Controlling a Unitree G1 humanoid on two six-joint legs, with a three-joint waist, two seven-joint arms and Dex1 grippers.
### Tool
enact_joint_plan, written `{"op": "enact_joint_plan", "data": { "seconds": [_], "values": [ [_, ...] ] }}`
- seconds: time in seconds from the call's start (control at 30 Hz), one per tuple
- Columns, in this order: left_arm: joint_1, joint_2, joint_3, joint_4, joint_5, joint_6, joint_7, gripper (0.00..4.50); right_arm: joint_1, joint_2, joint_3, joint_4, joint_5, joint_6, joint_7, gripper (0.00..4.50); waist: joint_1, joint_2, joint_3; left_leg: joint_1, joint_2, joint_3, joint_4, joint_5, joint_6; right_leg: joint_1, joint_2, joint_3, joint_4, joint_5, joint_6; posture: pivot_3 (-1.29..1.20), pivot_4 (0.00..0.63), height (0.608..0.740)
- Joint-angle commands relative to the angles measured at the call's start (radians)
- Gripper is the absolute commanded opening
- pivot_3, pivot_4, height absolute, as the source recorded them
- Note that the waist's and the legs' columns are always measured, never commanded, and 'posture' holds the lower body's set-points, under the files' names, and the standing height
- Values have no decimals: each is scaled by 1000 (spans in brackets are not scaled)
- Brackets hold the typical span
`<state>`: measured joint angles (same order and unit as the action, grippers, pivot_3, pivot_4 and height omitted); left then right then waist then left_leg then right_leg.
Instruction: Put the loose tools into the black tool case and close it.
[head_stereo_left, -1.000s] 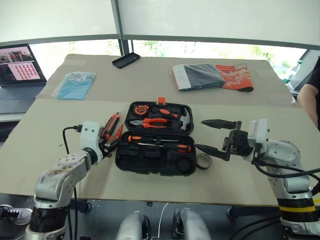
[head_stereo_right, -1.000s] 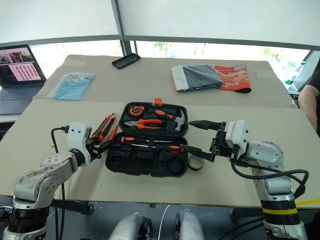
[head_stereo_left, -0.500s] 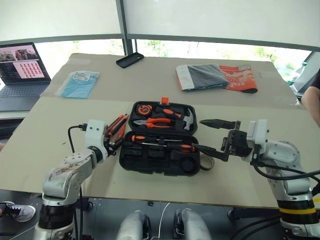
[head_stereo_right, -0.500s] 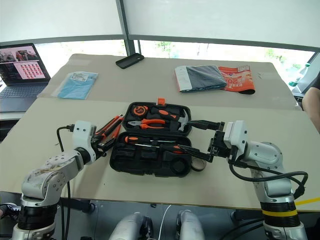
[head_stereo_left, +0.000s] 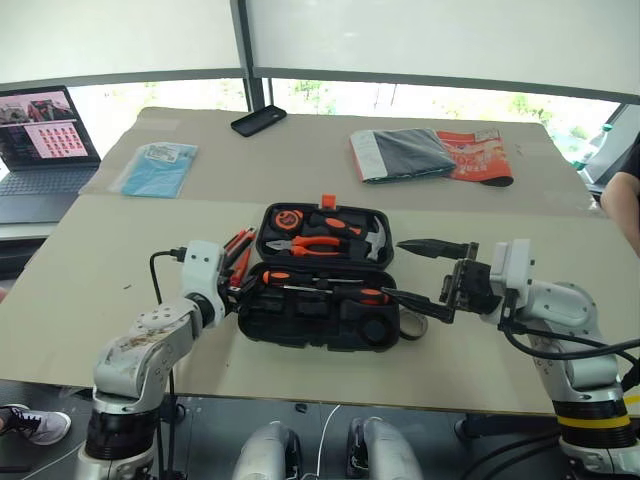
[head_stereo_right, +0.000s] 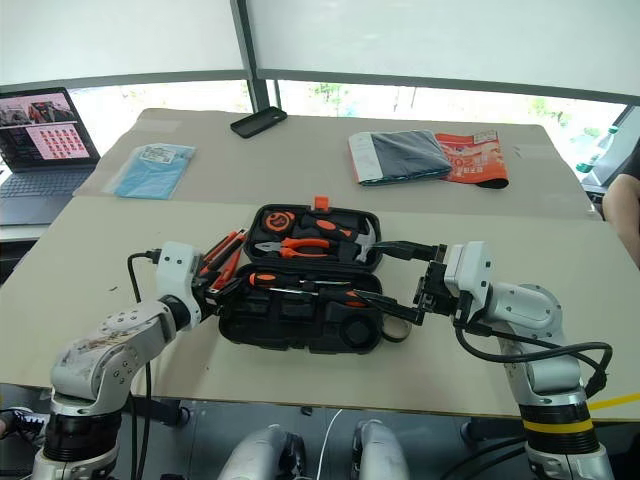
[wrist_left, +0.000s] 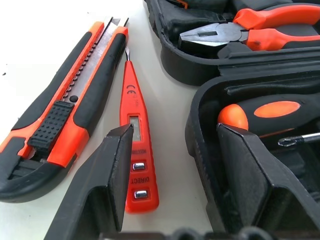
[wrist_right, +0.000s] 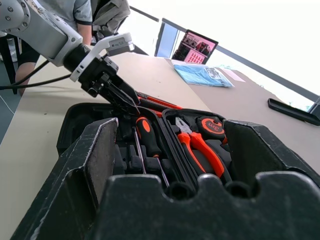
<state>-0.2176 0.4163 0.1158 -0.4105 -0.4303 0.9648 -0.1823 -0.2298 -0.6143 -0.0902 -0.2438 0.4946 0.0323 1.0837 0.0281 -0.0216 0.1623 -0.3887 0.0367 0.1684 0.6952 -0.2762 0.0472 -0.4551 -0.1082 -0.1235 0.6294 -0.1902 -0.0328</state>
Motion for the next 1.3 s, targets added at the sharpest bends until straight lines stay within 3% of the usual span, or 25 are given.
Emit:
{"op": "enact_joint_plan", "data": {
  "seconds": [0.03, 0.3, 0.9, 1.3],
  "values": [
    [4, -14, 15, 11, 26, -19, 20, 2829, -11, -2, -15, -31, 21, 3, -12, 3890, -1, 0, 0, 0, 0, 0, 0, 0, 0, 0, 0, 0, 0, 0, 0, 0, 150, 740],
    [-6, -39, 55, -27, 7, -138, -25, 2829, -7, -2, -13, -28, 20, 0, -13, 3890, -3, 0, 0, -1, 0, 0, 0, 3, 6, 0, 0, 0, 0, 0, 0, 0, 150, 740],
    [17, -35, 24, 23, 71, -24, 24, 2829, -5, 4, 0, -28, 18, 5, -24, 3890, -1, -1, 0, -1, 0, 0, 0, 3, 6, 0, 0, 0, 0, 0, 0, 0, 150, 740],
    [-140, -124, -41, 184, 123, -14, 39, 2829, -7, 12, 17, -35, 22, 12, -26, 3890, 18, -1, 0, -2, -4, -1, 0, 4, 10, 0, -2, -1, 0, 2, 3, 0, 150, 740]
  ]
}}
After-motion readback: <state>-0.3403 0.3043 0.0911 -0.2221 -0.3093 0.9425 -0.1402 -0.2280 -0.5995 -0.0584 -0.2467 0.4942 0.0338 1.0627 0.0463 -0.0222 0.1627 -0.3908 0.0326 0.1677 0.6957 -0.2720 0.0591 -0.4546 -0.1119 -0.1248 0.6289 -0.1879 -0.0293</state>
